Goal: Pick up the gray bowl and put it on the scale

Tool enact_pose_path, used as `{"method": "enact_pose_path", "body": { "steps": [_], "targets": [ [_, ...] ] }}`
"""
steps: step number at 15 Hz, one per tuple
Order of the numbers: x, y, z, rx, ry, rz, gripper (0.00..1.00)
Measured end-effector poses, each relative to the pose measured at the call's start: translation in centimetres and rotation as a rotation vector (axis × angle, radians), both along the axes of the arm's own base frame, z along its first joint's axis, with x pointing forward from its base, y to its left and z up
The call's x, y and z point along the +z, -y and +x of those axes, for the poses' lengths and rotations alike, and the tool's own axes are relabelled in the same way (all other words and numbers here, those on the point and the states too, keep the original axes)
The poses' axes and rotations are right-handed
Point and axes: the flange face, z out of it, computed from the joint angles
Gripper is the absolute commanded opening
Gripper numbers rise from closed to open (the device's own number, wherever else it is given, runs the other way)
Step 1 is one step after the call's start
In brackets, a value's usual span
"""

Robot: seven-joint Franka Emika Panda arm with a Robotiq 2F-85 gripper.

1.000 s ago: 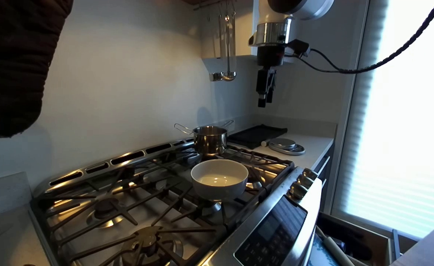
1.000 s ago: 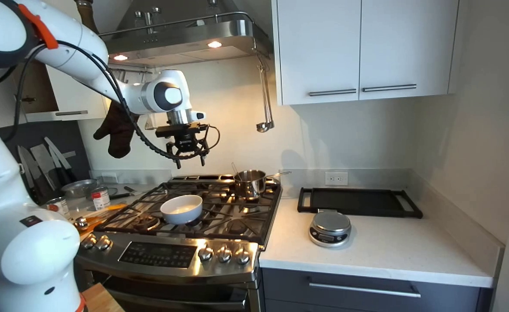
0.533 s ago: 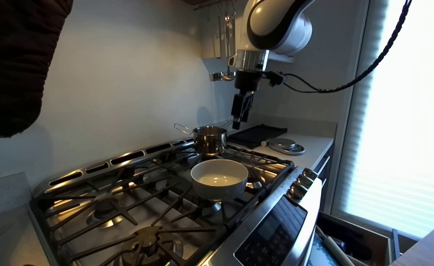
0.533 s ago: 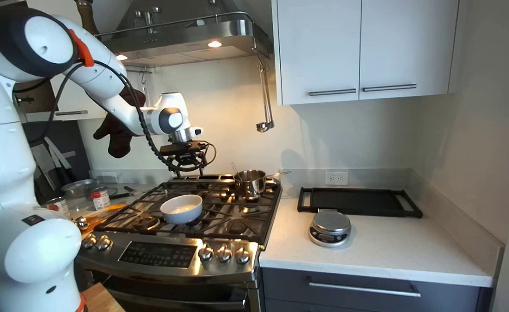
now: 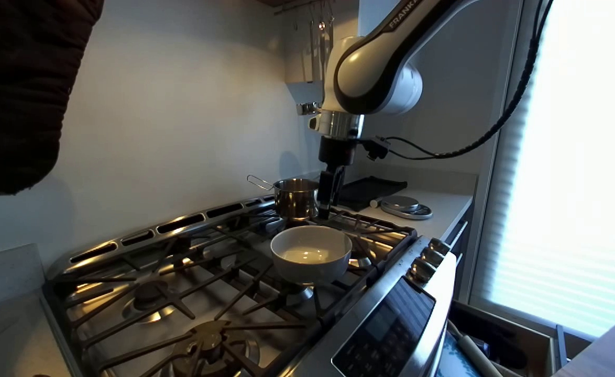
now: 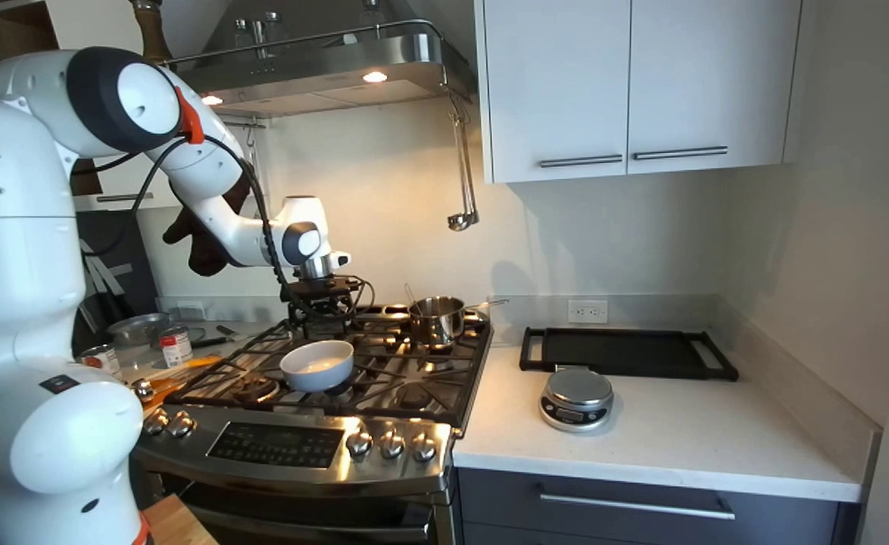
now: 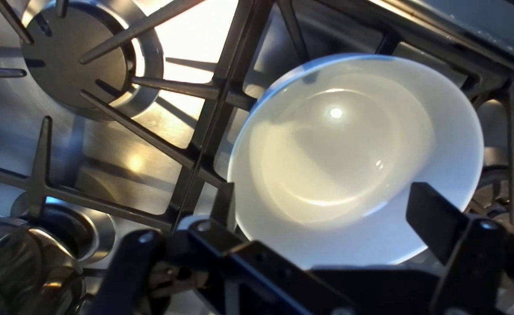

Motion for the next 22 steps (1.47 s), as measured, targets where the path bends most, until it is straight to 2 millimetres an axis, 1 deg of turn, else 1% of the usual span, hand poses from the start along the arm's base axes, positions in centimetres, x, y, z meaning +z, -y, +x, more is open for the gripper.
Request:
{"method": "enact_pose_path", "body": {
  "steps": [6,8,11,16,22],
  "targets": [
    [0.3,-0.1,0.2,0.004,0.006,0.002,1.00],
    [0.3,-0.1,0.4,0.037,0.011,0.000,1.00],
    [-0.2,0.4,1.0,0.104,0.032,-0.002,1.00],
    [-2.1,1.3,2.1,0.194,0.059,0.002,1.00],
    [-5.1,1.4,3.1,0.244,0.044,0.010,1.00]
  ]
}}
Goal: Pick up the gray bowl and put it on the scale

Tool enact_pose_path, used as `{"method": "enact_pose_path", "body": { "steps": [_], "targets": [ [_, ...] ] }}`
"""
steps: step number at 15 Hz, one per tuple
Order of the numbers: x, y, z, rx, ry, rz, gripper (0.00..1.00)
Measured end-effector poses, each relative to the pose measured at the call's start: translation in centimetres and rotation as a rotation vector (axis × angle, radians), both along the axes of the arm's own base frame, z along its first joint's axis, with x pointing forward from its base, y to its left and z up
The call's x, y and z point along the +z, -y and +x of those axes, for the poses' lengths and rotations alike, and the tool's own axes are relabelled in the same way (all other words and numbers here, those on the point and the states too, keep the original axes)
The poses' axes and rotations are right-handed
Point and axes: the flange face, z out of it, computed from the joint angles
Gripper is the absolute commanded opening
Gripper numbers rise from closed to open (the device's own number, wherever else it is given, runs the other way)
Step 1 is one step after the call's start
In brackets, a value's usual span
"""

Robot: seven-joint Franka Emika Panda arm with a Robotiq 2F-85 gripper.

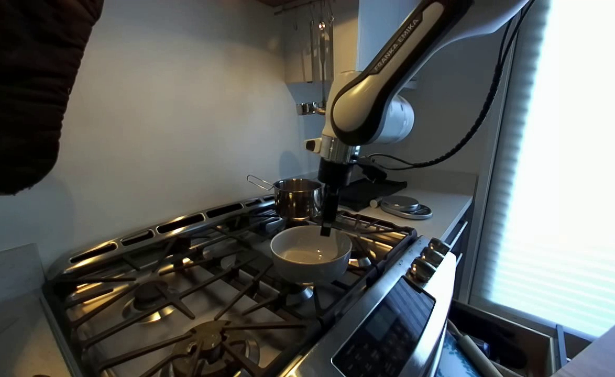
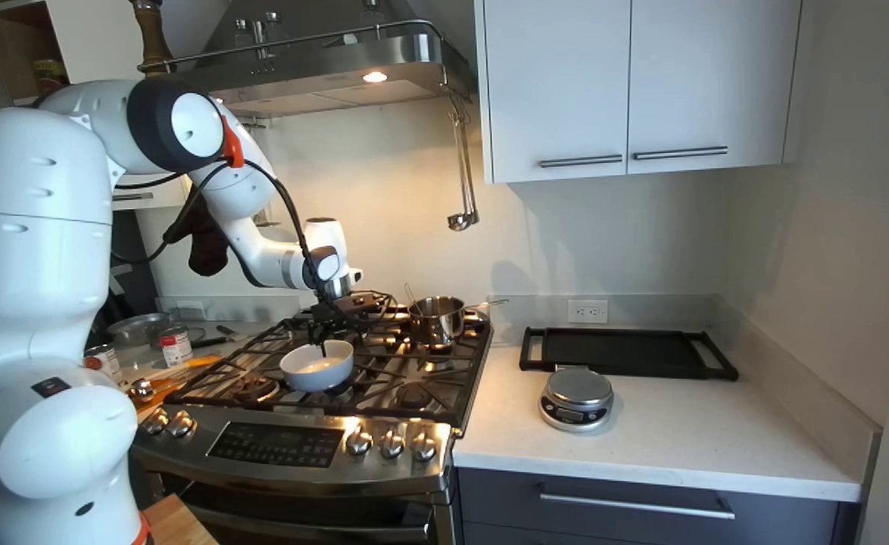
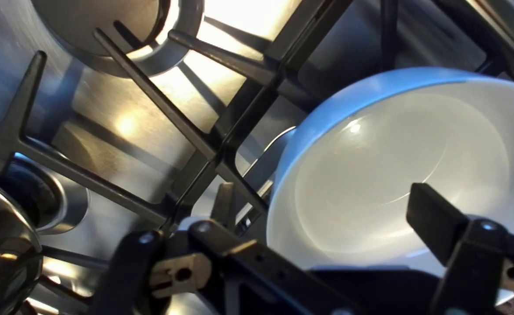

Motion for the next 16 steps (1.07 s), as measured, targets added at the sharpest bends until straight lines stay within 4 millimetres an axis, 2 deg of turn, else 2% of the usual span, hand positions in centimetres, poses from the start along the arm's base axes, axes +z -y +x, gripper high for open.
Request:
{"method": "enact_pose_path", "body": {
  "steps": [9,10,12,16],
  "targets": [
    [-2.9,0.5,1.8,-0.011,-0.040,0.013,0.98],
    [-3.1,0.7,1.9,-0.014,-0.044,0.014,0.74],
    [-3.6,0.8,2.3,-0.020,-0.050,0.017,0.70],
    [-3.9,0.4,2.6,-0.018,-0.061,0.023,0.38]
  ]
}}
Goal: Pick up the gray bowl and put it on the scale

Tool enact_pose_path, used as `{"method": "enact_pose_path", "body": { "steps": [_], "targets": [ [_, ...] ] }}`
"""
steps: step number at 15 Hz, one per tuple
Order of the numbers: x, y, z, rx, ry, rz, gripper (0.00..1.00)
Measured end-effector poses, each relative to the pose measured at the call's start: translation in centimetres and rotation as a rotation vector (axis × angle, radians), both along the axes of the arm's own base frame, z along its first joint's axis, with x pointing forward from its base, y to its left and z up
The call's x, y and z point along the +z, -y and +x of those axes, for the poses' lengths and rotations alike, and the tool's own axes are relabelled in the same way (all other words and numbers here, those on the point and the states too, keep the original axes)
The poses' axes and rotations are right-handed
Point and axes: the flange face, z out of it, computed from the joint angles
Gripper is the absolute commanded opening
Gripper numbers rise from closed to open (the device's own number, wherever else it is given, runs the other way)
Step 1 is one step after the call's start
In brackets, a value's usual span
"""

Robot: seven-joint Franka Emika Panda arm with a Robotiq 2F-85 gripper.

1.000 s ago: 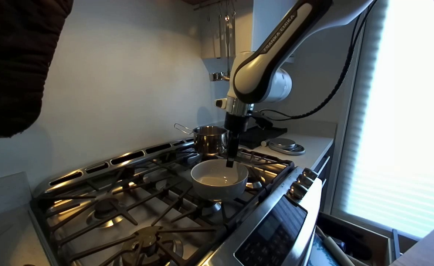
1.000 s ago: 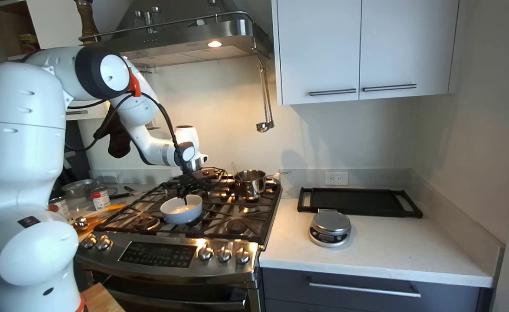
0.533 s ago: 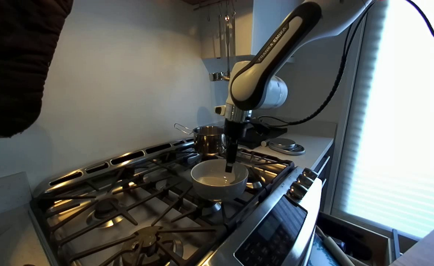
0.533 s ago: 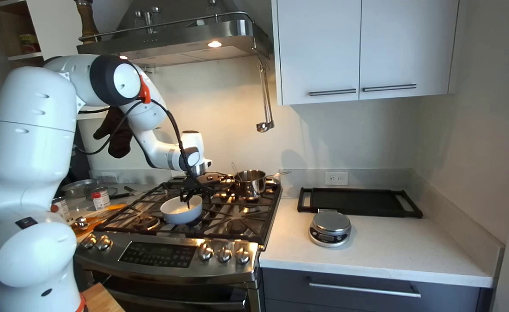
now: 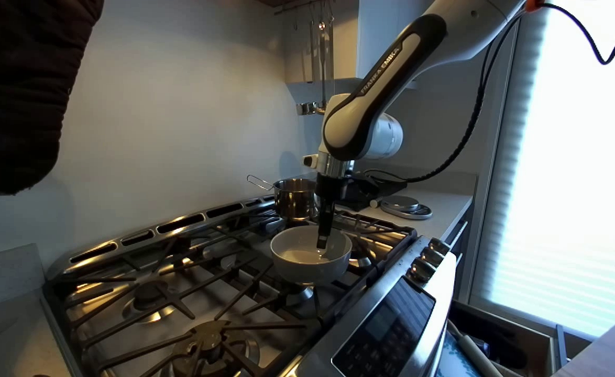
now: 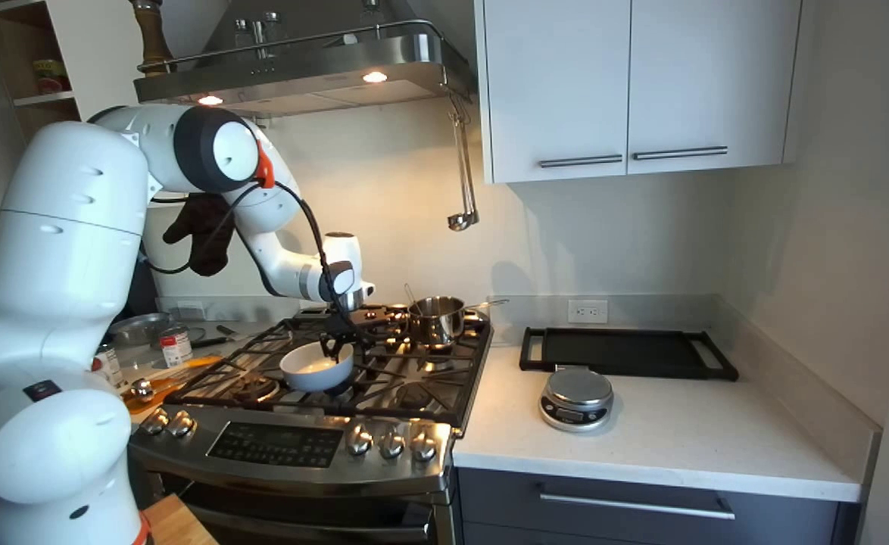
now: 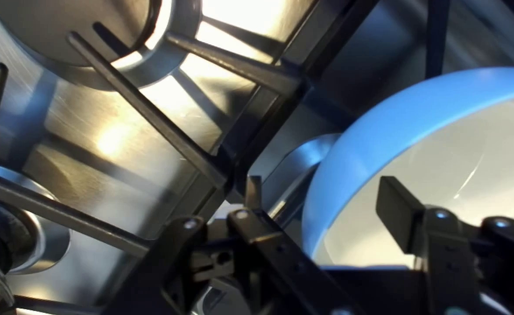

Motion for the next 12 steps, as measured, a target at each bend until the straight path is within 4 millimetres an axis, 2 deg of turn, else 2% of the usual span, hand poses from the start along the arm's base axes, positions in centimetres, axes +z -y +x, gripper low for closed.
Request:
{"method": "enact_pose_path", "body": {
  "steps": [5,12],
  "targets": [
    [0.26,-0.46,0.05,0.005,-0.031,-0.008,0.01],
    [0.60,-0.57,0.12,-0.015,-0.072,-0.002,0.02]
  ]
}}
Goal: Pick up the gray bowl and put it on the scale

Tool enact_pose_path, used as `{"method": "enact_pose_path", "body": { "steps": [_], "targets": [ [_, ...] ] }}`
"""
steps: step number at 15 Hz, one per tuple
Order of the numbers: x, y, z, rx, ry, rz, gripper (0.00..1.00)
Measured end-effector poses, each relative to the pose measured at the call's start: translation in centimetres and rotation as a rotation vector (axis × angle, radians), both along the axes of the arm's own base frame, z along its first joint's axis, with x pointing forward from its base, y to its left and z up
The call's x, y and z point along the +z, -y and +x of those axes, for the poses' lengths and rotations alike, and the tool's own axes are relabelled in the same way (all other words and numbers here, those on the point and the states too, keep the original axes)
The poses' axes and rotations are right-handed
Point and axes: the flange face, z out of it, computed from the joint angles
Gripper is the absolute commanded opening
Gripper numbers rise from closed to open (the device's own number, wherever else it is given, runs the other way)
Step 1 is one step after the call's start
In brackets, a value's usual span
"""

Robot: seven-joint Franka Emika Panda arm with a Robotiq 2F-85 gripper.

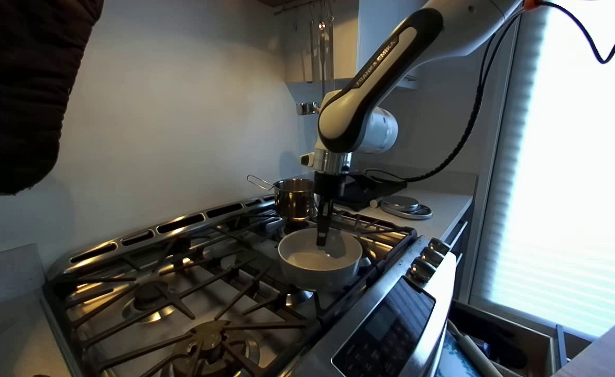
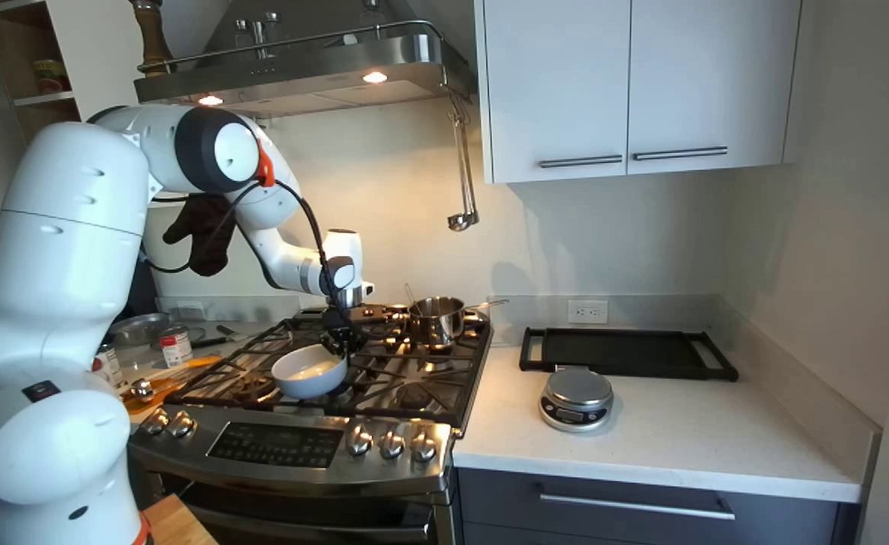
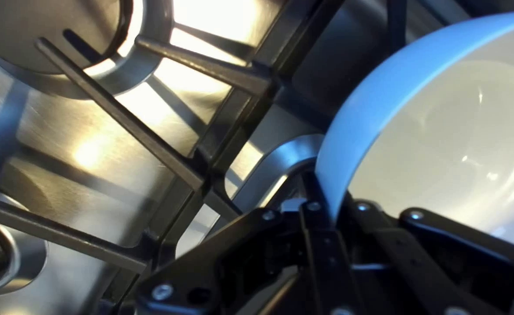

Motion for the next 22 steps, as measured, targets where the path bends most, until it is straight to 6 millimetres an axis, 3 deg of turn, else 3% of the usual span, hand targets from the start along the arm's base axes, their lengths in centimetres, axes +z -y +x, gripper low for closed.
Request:
{"method": "enact_pose_path", "body": {
  "steps": [7,12,16,22],
  "targets": [
    [0.5,1.1,0.1,-0.117,-0.083,0.119,0.02],
    [2.8,5.1,0.9,-0.279,-0.095,0.212,0.02],
    [3.8,12.0,-0.2,-0.482,-0.122,0.260,0.02],
    [4.8,27.1,-4.2,-0.820,-0.116,0.215,0.02]
  ]
}}
